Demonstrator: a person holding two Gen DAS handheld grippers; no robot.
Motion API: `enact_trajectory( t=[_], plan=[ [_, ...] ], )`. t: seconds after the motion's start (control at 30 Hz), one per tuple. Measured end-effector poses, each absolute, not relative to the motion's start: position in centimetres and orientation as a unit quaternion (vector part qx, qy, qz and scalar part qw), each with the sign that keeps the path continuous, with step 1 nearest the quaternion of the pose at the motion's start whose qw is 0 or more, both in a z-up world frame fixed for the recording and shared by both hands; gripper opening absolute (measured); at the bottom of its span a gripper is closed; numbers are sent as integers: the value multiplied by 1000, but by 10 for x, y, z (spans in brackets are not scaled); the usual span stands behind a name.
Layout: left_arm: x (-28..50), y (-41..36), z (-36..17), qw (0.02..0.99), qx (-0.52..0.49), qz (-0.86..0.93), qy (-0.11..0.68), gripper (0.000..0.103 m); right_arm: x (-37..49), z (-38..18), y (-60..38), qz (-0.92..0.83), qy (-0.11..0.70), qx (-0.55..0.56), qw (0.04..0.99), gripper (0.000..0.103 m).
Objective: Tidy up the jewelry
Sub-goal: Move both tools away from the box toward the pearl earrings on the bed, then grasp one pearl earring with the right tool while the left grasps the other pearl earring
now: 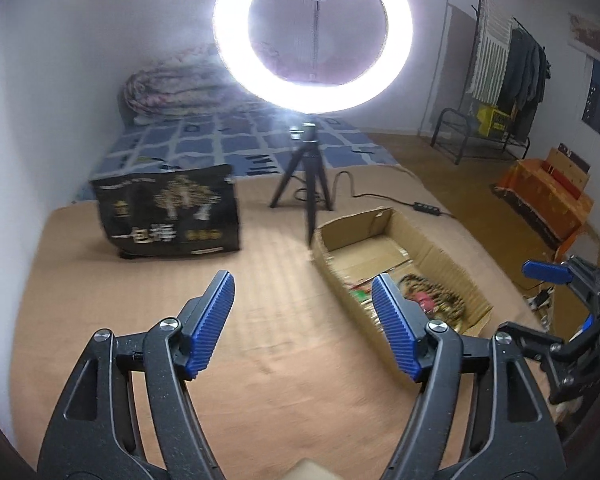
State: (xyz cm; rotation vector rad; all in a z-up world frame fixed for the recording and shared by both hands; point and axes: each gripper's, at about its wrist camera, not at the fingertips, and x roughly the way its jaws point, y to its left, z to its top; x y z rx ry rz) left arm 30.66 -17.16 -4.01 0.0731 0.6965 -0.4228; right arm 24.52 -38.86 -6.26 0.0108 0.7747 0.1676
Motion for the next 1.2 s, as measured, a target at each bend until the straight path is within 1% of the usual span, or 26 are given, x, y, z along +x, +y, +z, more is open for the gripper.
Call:
enact_trajectory(
  t=[0.3,0.47,0.53,0.6,0.63,0.7,0.83,0.87,0.9,1.03,1.1,1.17,1.2],
  plan=[
    [284,-95,-58,925,66,-160,339,73,231,-75,-350,115,375,-12,920,103],
    [281,-49,-83,921,43,-133,364,73,227,-89,-322,149,378,-16,913,103],
    [280,-36,-92,918,27,-130,373,69,226,-96,-308,164,381,-21,910,103],
    [280,-26,-101,915,16,-128,383,59,224,-104,-294,182,383,-23,905,102],
    [280,-22,-107,913,10,-128,388,56,223,-108,-287,190,385,-23,903,101],
    [280,-15,-119,907,-3,-131,400,48,222,-116,-276,205,391,-21,897,96],
    [277,-10,-136,902,-11,-137,410,42,223,-135,-252,238,408,-12,881,87],
    [276,-9,-141,900,-13,-142,412,41,224,-143,-245,250,417,-10,874,82],
    [275,-8,-144,899,-14,-144,414,40,225,-148,-240,257,421,-9,870,77],
    [272,-4,-156,894,-13,-153,420,38,223,-168,-217,283,432,-13,856,66],
    [273,-3,-163,891,-13,-157,426,38,220,-177,-204,296,437,-26,849,57],
    [274,-1,-169,887,-15,-157,433,38,218,-184,-193,303,440,-42,844,53],
    [275,0,-172,886,-16,-158,436,38,216,-187,-187,306,441,-50,842,49]
  ],
)
